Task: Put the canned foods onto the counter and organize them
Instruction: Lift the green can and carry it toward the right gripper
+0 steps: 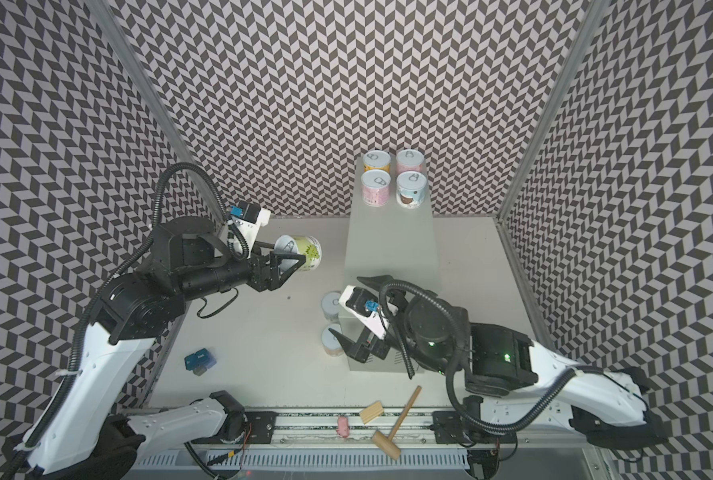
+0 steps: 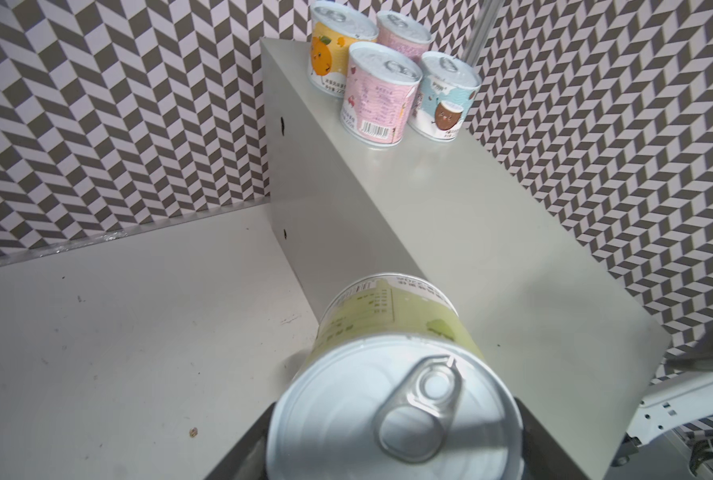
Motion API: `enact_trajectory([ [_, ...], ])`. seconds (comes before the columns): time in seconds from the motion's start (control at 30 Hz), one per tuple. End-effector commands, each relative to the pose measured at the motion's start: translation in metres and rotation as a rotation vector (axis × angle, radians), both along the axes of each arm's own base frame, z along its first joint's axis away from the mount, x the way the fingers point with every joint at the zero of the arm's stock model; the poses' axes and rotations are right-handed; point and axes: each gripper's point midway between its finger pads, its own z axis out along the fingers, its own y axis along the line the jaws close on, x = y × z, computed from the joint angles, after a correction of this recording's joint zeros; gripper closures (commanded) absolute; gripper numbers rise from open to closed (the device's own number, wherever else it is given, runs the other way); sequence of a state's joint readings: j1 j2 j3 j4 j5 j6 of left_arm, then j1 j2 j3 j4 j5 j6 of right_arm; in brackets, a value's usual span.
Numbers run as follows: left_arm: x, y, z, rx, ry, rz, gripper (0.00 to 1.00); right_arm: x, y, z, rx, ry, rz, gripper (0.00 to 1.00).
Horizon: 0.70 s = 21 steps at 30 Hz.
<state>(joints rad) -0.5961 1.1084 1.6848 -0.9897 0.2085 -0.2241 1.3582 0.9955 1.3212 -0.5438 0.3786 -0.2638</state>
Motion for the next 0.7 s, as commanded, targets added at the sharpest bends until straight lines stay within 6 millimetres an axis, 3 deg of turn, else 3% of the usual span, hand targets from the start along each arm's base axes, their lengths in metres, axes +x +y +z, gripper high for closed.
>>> enact_trajectory([
  [0.0, -0.022, -0.005, 0.051, -0.101, -0.149, -0.096, 0.60, 0.007, 0.007, 0.027, 0.070, -0.067, -0.031, 0.01],
  [0.37, -0.054, -0.023, 0.049, -0.094, -0.161, -0.249, 0.60, 0.020, 0.025, 0.031, 0.040, -0.190, -0.066, 0.01],
  [0.67, -0.067, -0.034, 0.038, -0.072, -0.145, -0.314, 0.60, 0.031, 0.038, 0.030, -0.013, -0.236, -0.097, 0.01],
])
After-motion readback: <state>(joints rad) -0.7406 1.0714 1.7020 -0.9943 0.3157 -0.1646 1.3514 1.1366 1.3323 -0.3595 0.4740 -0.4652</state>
